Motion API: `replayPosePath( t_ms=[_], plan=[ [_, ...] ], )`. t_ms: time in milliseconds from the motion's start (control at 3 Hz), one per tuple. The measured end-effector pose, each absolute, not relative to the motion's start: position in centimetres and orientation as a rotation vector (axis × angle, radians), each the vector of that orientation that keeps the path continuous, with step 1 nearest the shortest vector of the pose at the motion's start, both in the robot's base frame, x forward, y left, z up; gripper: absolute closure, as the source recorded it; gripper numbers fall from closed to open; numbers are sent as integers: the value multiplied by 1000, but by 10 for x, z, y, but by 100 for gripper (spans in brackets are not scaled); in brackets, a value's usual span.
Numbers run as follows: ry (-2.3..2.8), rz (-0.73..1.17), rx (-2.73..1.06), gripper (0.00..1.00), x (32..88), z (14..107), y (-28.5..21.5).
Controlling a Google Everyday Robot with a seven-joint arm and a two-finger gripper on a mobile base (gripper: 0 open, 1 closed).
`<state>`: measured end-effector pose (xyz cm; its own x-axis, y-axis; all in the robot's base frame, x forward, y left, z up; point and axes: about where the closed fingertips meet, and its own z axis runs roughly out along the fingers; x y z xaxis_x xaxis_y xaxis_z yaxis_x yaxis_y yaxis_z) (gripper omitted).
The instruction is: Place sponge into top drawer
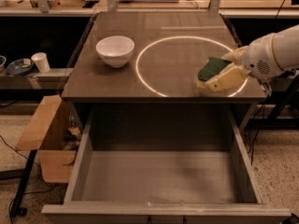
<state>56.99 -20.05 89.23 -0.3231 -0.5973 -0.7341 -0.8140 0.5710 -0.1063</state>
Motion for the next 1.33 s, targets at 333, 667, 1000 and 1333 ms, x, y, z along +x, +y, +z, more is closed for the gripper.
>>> replayPosePath(
  t_ms=[333, 667, 1000, 1333],
  plan=[
    [2090, 319, -1094, 100, 552, 890, -204],
    [2123, 286, -1050, 100, 536, 886, -208],
    [2156, 283, -1003, 100, 522, 877, -210],
    [2188, 308, -959, 100, 510, 865, -205]
  ],
)
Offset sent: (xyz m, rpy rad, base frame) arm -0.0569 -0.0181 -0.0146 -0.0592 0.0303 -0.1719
